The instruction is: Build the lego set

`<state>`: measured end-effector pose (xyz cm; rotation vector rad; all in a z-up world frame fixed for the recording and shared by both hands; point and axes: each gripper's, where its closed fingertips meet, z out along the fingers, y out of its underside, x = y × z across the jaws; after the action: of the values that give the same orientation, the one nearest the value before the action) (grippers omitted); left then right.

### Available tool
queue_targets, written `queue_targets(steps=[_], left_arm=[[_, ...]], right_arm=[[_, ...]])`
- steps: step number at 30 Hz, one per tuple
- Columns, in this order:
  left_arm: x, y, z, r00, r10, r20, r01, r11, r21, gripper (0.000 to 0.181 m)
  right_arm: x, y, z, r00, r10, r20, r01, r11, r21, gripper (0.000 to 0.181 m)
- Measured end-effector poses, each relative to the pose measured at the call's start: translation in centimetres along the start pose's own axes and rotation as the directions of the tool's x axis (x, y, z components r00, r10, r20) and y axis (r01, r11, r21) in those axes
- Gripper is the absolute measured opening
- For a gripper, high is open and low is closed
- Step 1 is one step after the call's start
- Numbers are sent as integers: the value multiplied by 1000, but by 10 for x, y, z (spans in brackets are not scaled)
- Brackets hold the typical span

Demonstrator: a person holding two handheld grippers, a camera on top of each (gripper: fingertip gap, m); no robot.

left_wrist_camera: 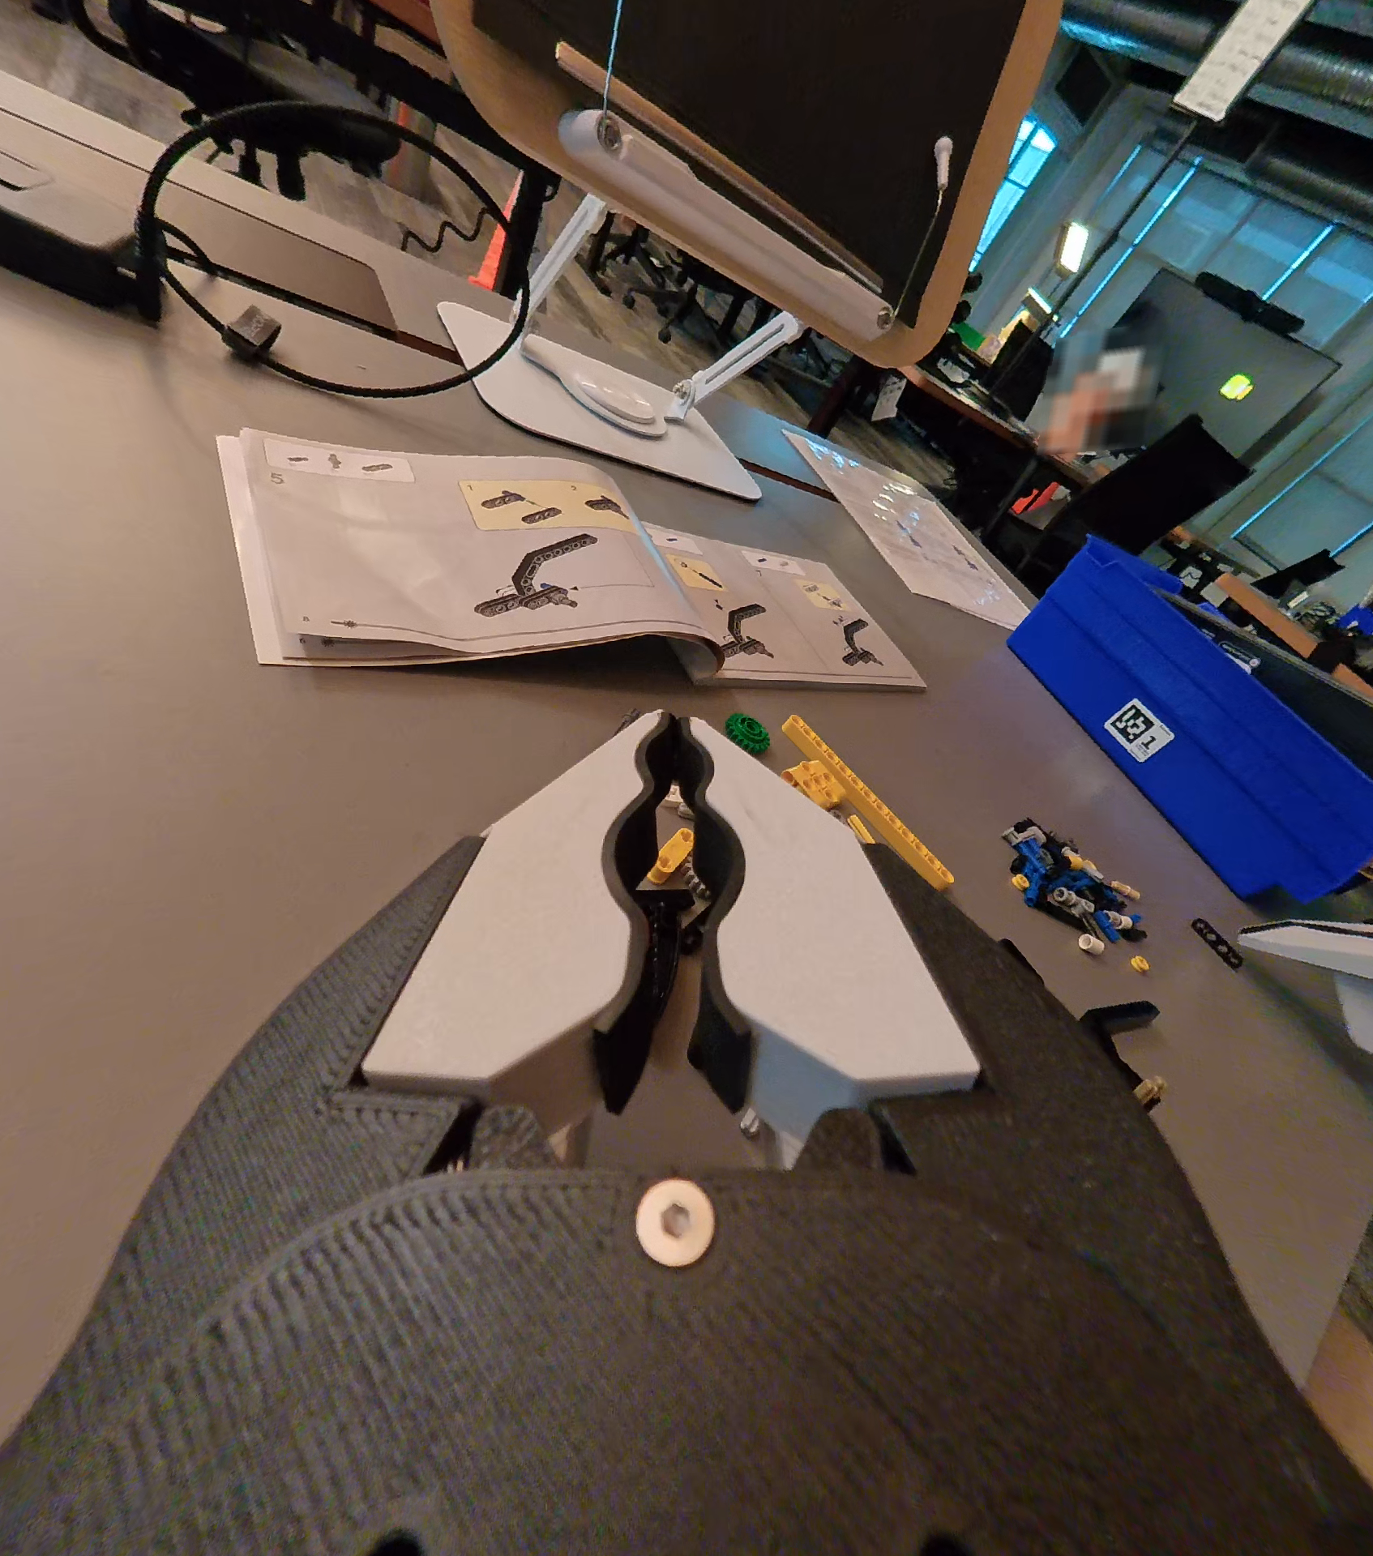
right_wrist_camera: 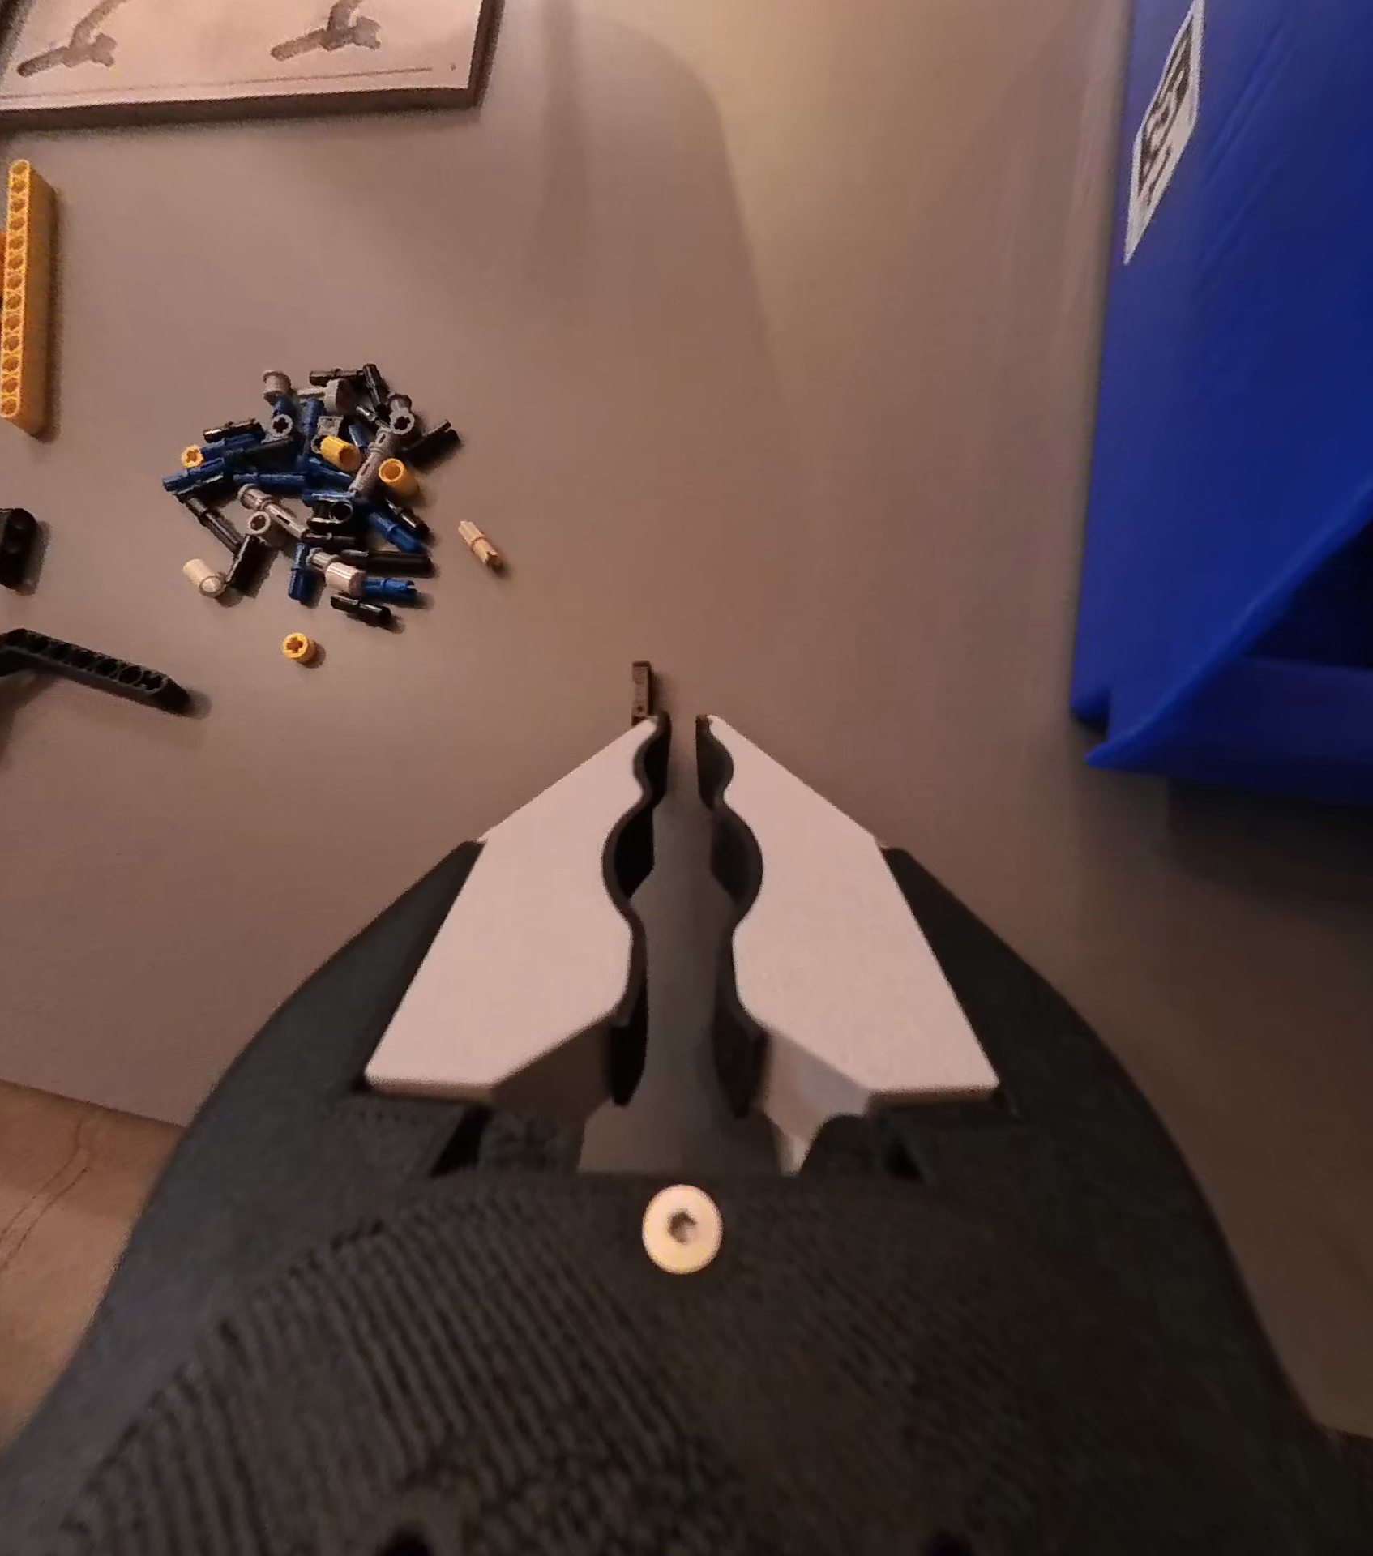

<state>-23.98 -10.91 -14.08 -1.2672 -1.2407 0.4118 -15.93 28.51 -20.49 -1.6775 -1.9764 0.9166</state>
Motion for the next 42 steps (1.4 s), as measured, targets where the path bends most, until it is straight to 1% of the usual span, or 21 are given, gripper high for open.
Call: queue_targets(steps=[4,11,14,18,20,24,26,29,32,36,38,42], left_arm=[[0,0,0,1000,-1,0,1,1000,-1,0],[0,0,0,1000,-5,-2,5,1000,-1,0],[0,0,0,1000,-8,-3,8,1000,-2,0],[-1,0,0,1000,-11,-4,11,1000,-1,0],[-1,0,0,1000,-14,-5,14,1000,0,0],[-1,0,0,1000,-18,-8,18,1000,0,0],[-1,0,0,1000,-21,-11,21,1000,-1,0],[-1,0,0,1000,-27,-14,27,1000,0,0],[-2,-1,0,1000,-26,-12,26,1000,3,0],[-4,-3,-1,1000,-21,-4,21,1000,10,0],[-6,-4,-2,1000,-29,-1,29,999,17,0],[-13,-10,-5,997,-80,-9,80,996,38,0]], right_arm=[[2,2,2,1000,18,4,-18,1000,4,0],[5,0,3,1000,19,-4,-19,1000,19,0],[7,-4,3,1000,9,-19,-8,999,37,3],[2,-22,-4,998,-51,-22,54,988,145,7],[-7,-32,-7,996,-90,-8,90,977,196,8],[-36,-43,-5,990,-136,40,120,953,278,5],[-52,-43,2,983,-174,51,153,946,284,4],[-74,-44,13,962,-268,43,248,931,268,2],[-92,-52,20,938,-345,30,326,909,260,2],[-123,-77,26,924,-372,85,336,898,283,7],[-145,-94,34,912,-389,128,338,892,300,12],[-204,-127,67,863,-429,265,353,890,290,28]])
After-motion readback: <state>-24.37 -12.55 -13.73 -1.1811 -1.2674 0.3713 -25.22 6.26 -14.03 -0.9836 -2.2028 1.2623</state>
